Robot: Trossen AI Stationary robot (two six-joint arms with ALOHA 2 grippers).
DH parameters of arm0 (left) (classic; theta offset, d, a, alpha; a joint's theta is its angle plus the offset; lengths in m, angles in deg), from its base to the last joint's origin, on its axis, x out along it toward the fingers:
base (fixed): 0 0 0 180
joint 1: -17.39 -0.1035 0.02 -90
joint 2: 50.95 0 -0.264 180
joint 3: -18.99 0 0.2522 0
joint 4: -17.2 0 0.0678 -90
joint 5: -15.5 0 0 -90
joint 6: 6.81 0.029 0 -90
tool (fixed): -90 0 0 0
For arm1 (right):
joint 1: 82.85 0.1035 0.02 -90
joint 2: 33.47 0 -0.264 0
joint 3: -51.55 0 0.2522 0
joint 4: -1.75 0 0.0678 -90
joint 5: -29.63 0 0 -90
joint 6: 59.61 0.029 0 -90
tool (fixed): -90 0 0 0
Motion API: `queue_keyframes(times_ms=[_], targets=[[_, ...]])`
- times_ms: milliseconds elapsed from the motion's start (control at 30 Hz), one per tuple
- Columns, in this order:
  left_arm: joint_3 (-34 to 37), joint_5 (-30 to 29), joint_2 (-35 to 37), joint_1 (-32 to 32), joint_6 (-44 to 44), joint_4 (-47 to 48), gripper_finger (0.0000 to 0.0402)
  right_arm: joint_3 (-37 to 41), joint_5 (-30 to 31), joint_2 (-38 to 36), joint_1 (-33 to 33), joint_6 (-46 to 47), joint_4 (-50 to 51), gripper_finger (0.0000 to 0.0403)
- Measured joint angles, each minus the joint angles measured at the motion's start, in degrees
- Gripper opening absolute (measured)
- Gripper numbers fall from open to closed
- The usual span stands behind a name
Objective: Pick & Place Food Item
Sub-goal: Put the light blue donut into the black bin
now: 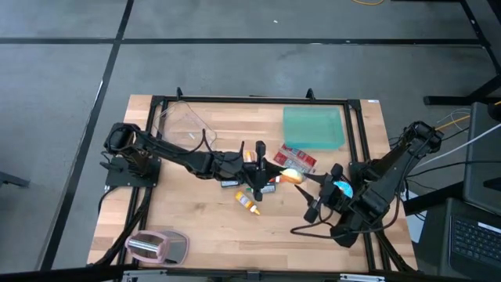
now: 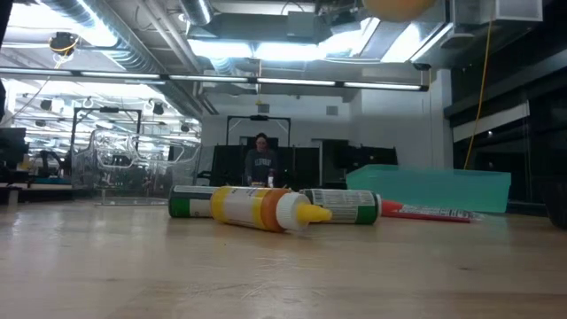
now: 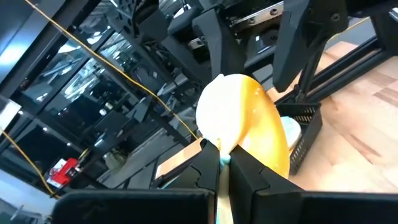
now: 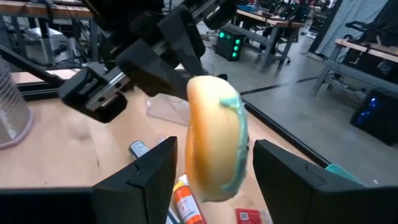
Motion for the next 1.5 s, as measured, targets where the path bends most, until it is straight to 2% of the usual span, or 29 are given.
queue_keyframes(times_ms=[133,300,400,500,667,733,867,1133,1267,1367,1500], targets=[[0.0,0.88,0.0,0.83,0.0,0.05,0.0007,0.0,-0.06,0.0,-1.2,-1.31,0.0,0.0208],[-0.15,0.24,0.0,2.02,0.93,0.4,0.0007,0.0,-3.5,0.0,-2.42,-0.97,-0.04,0.0207],[-0.5,0.01,0.0,2.21,1.08,0.27,0.0007,0.0,-3.69,0.0,-2.81,-0.28,-0.06,0.0196],[-0.5,-0.9,0.0,2.26,1.11,0.53,0.0007,0.0,-2.84,0.0,-2.79,-0.17,-0.04,0.0154],[-0.52,-2.95,0.0,2.11,0.84,0.71,0.0008,0.0,-2.67,0.0,-2.83,-0.16,-0.04,0.0027],[-0.56,-4.11,0.0,2.09,0.65,1.01,0.0015,0.0,-2.95,0.0,-2.84,0.05,-0.05,0.0017],[-0.58,-7.02,0.0,2.13,-0.61,2.95,0.0054,0.0,-4.8,-0.02,-2.88,0.22,0.02,0.002],[-0.61,-15.12,0.0,2.11,-1.02,7.88,0.0169,0.0,-7.7,-0.02,-2.84,0.49,0.13,0.001],[-0.61,-21.15,0.0,2.08,-1.41,11.17,0.021,0.0,-10.88,-0.39,-2.81,3.31,1.46,0.001],[-0.61,-22.38,0.0,2.04,-2.46,13.32,0.0228,0.0,-14.65,-0.44,-2.81,11.96,8.23,0.001],[-0.61,-22.05,0.0,2.11,-3.3,14.32,0.0234,0.0,-22.55,-0.18,-2.77,28.78,22.55,0.001]])
